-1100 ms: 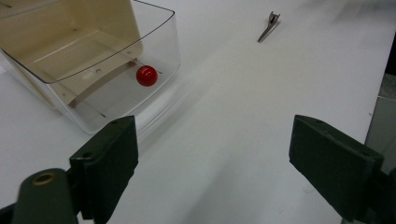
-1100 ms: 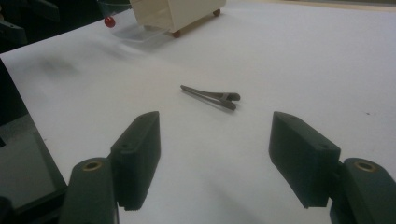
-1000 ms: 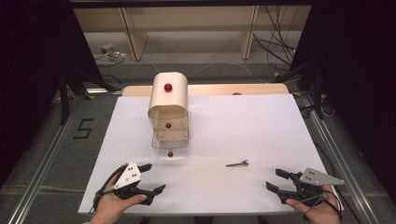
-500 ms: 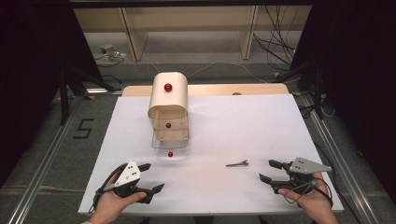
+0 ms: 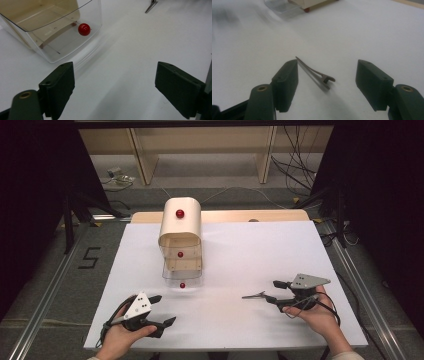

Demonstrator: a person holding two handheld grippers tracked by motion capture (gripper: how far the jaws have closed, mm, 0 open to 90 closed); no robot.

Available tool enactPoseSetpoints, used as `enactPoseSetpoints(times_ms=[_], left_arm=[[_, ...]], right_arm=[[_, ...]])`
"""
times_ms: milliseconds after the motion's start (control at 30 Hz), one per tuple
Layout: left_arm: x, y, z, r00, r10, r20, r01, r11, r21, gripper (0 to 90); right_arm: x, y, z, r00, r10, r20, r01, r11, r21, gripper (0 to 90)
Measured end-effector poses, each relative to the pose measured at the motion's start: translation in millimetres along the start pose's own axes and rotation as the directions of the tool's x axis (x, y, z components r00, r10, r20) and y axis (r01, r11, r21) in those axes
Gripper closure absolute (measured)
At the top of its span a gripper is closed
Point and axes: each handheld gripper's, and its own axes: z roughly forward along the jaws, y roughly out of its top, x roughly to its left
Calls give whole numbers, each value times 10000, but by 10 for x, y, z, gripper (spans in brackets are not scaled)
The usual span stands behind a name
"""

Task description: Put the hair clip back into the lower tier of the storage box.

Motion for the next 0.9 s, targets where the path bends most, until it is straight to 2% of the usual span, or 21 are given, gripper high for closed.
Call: enactPoseSetpoints(times_ms=[133, 400, 433, 533, 700, 900], left_arm=[[-2, 2, 8, 10000, 78, 9, -78, 10000, 11, 160], [6, -3, 9, 10000, 58, -25, -58, 10000, -15, 160], [5, -2, 8, 10000, 59, -24, -59, 10000, -25, 160], [4, -3, 11, 10000, 79, -28, -79, 10000, -31, 161], [3, -1, 17, 10000, 69, -17, -69, 10000, -24, 159], [7, -7, 21, 10000, 60, 0, -60, 10000, -7, 160]], right_arm=[[-63, 6, 152, 9997, -71, -244, 85, 9982, 587, 360], [-104, 3, 327, 9960, -466, -765, 555, 9915, 1181, 407], [-109, 0, 342, 9961, -374, -800, 478, 9901, 1319, 414], [-118, 7, 361, 9956, -301, -891, 428, 9887, 1435, 427], [-131, 28, 414, 9934, -593, -978, 759, 9814, 1763, 472], [-133, 39, 435, 9931, -775, -886, 925, 9792, 1804, 546]])
